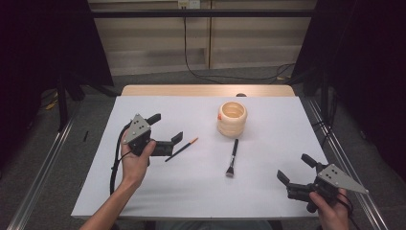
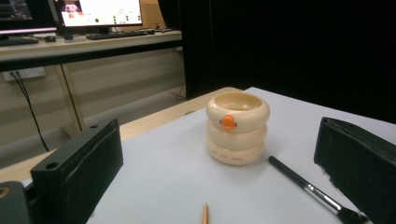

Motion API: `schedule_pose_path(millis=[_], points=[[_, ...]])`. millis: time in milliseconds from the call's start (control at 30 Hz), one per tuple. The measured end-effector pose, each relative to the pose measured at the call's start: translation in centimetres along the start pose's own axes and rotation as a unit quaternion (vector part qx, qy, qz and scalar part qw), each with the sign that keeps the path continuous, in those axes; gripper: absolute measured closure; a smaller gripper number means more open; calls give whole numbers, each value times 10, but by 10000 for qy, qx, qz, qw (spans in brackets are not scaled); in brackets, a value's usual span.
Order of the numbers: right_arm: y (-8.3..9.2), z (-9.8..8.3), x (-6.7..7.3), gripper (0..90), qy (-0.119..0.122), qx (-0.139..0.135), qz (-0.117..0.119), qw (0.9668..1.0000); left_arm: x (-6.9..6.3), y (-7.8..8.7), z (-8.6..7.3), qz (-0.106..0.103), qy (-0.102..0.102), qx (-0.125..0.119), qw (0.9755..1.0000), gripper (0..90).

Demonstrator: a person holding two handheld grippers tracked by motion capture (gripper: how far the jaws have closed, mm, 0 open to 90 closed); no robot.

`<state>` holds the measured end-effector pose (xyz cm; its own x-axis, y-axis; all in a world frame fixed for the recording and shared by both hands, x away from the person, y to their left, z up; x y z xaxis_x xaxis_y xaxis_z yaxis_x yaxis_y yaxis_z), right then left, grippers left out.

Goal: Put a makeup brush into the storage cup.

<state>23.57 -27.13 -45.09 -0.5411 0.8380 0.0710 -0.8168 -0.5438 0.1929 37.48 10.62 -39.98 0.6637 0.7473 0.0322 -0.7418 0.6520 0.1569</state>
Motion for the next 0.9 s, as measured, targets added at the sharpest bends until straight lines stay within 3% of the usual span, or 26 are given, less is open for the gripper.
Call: schedule_pose_path(millis=[167, 300, 633, 733, 900], points=[[0, -1, 0, 0, -8, 17, 11, 10000, 6, -11, 4, 14, 30, 50, 10000, 8], [1, -1, 0, 0, -2, 16, 4, 10000, 12, -20, 5, 69, 180, 89, 9998, 5], [0, -3, 0, 0, -42, 78, 39, 10000, 22, -35, 9, 259, 83, 188, 9995, 3], [0, -3, -1, 0, -28, 104, 44, 9999, 25, -39, 12, 308, -99, 284, 9991, 6], [0, -3, -1, 0, -30, 114, 50, 9999, 27, -43, 18, 268, 29, 250, 9993, 16]])
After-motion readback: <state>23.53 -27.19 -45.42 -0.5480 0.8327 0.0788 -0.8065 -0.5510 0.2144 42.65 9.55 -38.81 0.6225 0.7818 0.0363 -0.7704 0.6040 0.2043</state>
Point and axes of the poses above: each handheld gripper's, and its own axes: y roughly backward along the jaws, z roughly out of its top, x roughly to its left, the point moved 7 cm from there along -y, roughly forward along the jaws, and after that the axes turned 8 degrees about z, right-handed, at the moved point
